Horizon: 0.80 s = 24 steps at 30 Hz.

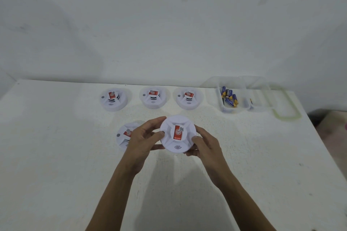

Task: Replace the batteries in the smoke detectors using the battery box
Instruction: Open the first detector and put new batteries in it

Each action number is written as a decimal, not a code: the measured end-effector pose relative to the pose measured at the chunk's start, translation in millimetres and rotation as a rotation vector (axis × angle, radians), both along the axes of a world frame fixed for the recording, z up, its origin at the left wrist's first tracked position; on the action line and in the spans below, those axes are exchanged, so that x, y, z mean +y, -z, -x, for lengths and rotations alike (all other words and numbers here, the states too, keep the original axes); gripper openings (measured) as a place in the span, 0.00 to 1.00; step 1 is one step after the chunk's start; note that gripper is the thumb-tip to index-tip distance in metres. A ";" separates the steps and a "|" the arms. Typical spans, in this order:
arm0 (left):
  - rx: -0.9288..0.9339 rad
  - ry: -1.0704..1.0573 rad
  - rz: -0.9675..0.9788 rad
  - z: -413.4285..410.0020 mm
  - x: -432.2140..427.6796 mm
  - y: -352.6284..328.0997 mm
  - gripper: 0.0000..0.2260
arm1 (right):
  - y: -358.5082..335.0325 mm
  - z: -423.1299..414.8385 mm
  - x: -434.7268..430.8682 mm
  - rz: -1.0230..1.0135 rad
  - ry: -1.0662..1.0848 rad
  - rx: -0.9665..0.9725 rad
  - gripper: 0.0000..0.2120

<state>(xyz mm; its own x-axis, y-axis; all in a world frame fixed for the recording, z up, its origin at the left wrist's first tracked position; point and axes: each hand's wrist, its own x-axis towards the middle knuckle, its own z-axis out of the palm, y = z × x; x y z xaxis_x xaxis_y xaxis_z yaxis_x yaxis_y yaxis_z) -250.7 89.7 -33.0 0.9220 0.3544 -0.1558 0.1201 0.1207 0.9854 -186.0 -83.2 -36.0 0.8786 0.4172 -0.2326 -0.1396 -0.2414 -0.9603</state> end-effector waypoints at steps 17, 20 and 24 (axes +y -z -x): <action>0.012 0.016 0.039 0.6 0.1 0.4 0.14 | -0.4 1.2 -3.0 -0.009 -0.005 0.004 0.15; 0.006 0.036 0.044 1.0 0.2 0.0 0.14 | 0.0 0.7 -3.5 -0.004 -0.003 0.001 0.15; 0.001 0.047 0.054 0.7 0.2 -0.3 0.16 | -1.2 0.3 -4.6 -0.008 -0.010 0.006 0.16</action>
<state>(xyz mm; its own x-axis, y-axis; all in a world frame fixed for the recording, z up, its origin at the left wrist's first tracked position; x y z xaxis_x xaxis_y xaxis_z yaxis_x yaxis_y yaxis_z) -251.3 89.9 -32.7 0.9374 0.3015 -0.1744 0.1280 0.1674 0.9776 -186.4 -87.7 -34.8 0.8729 0.4278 -0.2347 -0.1433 -0.2349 -0.9614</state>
